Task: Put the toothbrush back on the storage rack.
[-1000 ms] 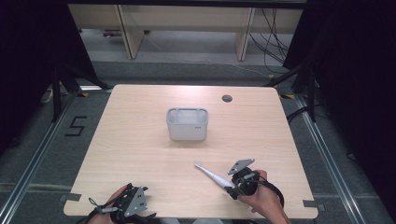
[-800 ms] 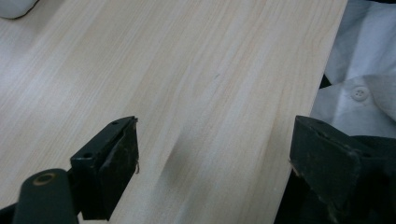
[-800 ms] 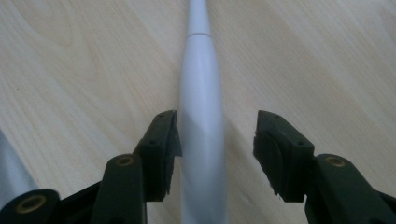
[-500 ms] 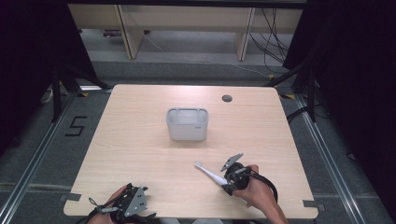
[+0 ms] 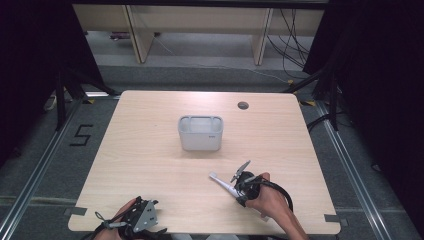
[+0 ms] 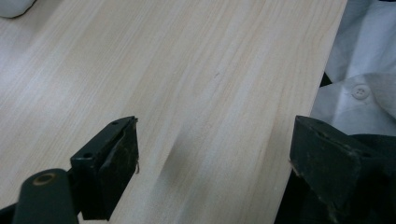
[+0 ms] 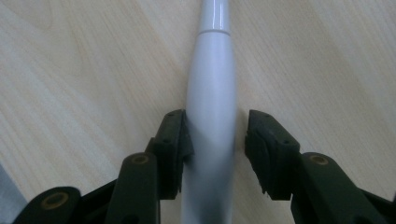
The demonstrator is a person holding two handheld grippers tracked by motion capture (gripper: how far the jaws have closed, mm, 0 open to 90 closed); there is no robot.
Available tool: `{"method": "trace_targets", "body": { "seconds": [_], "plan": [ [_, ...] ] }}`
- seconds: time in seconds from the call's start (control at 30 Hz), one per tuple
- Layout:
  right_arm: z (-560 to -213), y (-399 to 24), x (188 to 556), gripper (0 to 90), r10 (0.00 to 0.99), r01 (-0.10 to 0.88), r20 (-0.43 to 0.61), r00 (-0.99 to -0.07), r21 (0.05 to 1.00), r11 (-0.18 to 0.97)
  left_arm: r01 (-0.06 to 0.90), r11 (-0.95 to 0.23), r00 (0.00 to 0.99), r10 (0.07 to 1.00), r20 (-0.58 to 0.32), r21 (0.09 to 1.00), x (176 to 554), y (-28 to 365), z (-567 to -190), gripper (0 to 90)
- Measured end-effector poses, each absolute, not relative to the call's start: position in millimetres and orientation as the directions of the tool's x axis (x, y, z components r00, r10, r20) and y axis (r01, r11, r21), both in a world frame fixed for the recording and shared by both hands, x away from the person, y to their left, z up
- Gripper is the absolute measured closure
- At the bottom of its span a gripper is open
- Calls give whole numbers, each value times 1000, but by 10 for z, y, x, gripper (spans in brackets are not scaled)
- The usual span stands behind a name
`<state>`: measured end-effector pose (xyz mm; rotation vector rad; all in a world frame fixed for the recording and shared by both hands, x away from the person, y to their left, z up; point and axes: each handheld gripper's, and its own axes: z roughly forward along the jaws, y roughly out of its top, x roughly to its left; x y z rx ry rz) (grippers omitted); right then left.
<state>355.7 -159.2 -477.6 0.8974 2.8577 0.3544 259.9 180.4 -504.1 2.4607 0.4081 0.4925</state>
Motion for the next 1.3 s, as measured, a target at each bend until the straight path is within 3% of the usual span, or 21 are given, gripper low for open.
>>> {"method": "trace_targets", "body": {
  "seconds": [0.43,1.03,1.17,1.3],
  "plan": [
    [-4778,-1528,3626,651,558,539,-22,-830,232,810,179,-782,890,387,240,598,2597,1806,-5027,153],
    [-4750,-1449,3731,662,544,539,7,-839,146,830,176,-774,886,394,245,608,2591,1801,-5041,153],
    [-4751,-1435,3710,664,567,562,4,-823,145,814,177,-782,890,386,241,597,2596,1806,-5027,153],
    [-4758,-1461,3734,664,530,522,-5,-848,168,836,178,-780,888,390,243,600,2595,1805,-5031,153]
  ]
}}
